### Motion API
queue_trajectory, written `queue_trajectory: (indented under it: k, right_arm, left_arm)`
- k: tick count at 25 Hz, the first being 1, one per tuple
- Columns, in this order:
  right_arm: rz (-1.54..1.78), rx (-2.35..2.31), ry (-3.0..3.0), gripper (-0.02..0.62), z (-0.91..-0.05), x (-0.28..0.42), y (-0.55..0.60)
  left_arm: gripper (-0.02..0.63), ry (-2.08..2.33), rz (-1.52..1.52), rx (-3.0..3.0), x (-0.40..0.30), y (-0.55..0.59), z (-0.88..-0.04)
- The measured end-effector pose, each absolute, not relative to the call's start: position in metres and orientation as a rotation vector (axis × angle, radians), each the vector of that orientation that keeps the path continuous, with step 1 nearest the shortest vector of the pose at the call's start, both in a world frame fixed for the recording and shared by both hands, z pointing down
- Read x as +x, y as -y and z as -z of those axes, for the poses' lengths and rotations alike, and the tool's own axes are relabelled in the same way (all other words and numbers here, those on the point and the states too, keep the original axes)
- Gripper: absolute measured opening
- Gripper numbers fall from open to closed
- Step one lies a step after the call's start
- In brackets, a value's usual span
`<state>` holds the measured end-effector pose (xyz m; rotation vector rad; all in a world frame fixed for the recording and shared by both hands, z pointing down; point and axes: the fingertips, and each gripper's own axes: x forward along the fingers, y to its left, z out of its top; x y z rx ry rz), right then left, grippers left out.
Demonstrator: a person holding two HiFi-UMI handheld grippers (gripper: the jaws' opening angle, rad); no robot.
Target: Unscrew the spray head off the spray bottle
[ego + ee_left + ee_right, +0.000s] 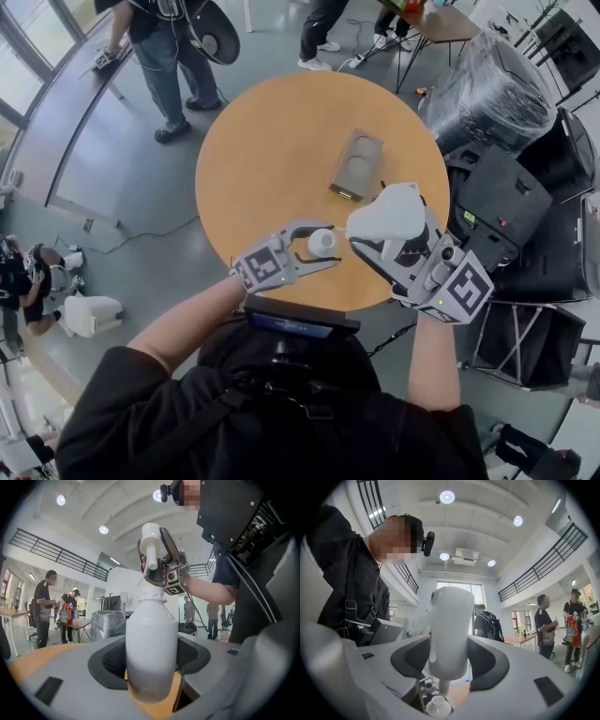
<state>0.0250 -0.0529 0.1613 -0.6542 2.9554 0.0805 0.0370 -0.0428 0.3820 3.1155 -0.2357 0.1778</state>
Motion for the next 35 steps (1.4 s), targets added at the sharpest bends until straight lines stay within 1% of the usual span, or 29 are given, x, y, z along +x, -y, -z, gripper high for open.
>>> queue_trajectory:
  k: [6, 11, 23, 35]
  right_arm:
    - [-0.022, -0.831, -2.989, 0.253, -0.185, 0.047, 0.069]
    - [0.144, -1.017, -3.073, 0.253, -0.256, 0.059, 0.102]
    - [0.622, -1.283, -3.152, 0.255, -0.425, 0.079, 0.146]
    - [0.995, -1.403, -3.155, 0.255, -0.587, 0.098, 0.166]
  left_arm:
    - [0.305, 0.311, -0.150, 3.119, 0.031, 0.050, -0.387]
    - [0.305, 0.377, -0.146, 3.117, 0.026, 0.071, -0.403]
    - [0.305, 0.427, -0.123, 3.087, 0.028, 0.117, -0.450]
    - [0.307, 0.422, -0.200, 3.029, 0.035, 0.143, -0.550]
